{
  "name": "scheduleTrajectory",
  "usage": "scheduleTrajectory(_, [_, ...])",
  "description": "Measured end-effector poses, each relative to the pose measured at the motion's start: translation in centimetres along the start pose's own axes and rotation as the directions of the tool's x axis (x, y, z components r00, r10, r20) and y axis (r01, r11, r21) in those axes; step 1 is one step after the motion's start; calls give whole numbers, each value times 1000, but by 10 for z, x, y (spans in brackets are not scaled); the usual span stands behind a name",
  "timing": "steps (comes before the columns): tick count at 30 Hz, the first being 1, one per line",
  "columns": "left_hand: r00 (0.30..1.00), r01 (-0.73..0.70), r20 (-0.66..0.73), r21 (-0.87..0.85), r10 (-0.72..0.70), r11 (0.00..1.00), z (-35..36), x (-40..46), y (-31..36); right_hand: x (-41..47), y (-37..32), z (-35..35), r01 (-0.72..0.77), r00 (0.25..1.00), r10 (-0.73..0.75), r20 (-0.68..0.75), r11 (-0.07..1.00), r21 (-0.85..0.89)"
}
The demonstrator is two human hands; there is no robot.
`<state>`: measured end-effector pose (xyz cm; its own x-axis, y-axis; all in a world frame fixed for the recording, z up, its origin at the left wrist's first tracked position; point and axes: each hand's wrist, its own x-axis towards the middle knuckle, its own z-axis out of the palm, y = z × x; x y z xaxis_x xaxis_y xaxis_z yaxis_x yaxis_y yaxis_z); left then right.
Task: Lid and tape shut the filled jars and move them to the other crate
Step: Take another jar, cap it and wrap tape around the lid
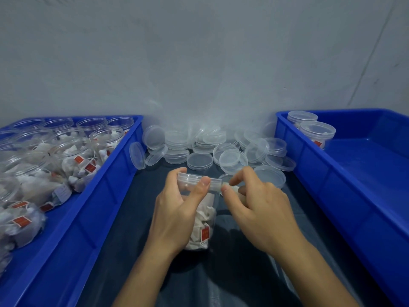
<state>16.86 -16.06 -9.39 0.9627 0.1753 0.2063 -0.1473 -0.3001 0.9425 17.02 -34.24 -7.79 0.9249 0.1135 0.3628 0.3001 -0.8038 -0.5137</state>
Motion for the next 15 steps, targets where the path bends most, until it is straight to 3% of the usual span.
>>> scheduleTrajectory(15, [999,27,42,-36,-25,999,-3,3,-1,3,0,1,-32,998,35,54,998,-53])
